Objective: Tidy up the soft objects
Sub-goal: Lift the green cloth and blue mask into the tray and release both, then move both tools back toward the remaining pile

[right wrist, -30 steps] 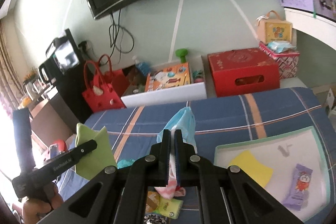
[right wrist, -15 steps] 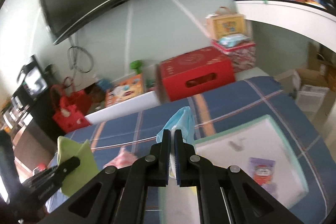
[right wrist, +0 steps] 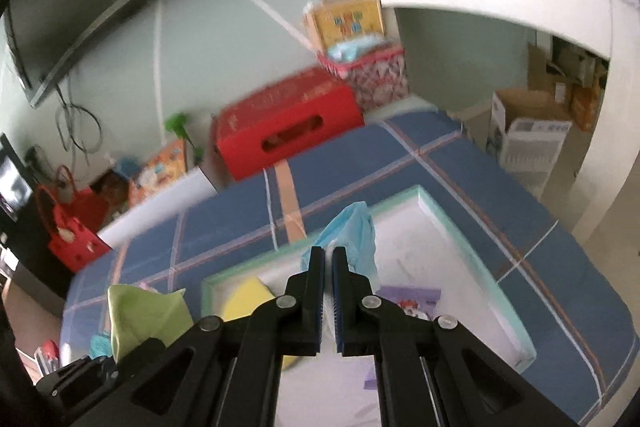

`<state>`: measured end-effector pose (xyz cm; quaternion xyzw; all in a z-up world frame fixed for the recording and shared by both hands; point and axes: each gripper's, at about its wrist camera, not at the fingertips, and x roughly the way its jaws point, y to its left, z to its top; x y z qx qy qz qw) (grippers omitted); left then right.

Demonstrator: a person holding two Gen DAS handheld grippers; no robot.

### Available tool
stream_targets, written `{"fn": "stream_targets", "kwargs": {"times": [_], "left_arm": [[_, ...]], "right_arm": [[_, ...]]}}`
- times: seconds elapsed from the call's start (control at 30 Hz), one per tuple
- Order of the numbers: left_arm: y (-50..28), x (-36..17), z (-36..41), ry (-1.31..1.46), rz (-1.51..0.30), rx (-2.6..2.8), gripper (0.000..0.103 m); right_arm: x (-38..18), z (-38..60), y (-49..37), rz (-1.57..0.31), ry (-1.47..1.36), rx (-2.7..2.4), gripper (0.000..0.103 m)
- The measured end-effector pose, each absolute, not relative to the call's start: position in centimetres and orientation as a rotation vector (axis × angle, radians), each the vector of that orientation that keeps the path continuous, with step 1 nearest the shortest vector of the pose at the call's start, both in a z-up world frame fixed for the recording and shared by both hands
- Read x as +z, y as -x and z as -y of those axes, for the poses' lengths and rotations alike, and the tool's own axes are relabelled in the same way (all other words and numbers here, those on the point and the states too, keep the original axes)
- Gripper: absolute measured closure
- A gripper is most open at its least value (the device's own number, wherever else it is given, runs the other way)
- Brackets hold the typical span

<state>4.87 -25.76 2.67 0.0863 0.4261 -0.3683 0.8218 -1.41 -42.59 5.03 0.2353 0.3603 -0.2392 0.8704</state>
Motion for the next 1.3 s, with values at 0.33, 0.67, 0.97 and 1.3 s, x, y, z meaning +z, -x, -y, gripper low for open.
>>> {"fn": "stream_targets", "kwargs": {"times": [0.33, 0.67, 0.97, 1.3], "left_arm": [[-5.6, -3.6, 27.9, -0.201, -1.098, -0.781, 0.096], [-6.3, -6.5, 28.1, -0.228, -1.169, -0.736, 0.096], [-6.5, -5.3, 27.7, -0.181, -1.229, -0.750, 0.063], [-5.6, -1.4, 25.9, -0.169, -1.123, -0.757, 0.037]], "right_arm": [[0.4, 42.8, -0.2, -0.932, -0.492, -0.502, 0.098], [-0.2, 42.7, -0.5, -0.968, -0.488, -0.505, 0.096], [1.6, 41.8, -0.3, -0.976, -0.418, -0.536, 0.096], [4.0, 41.5, 0.8, -0.953, -0.381, -0.580, 0.069]]}}
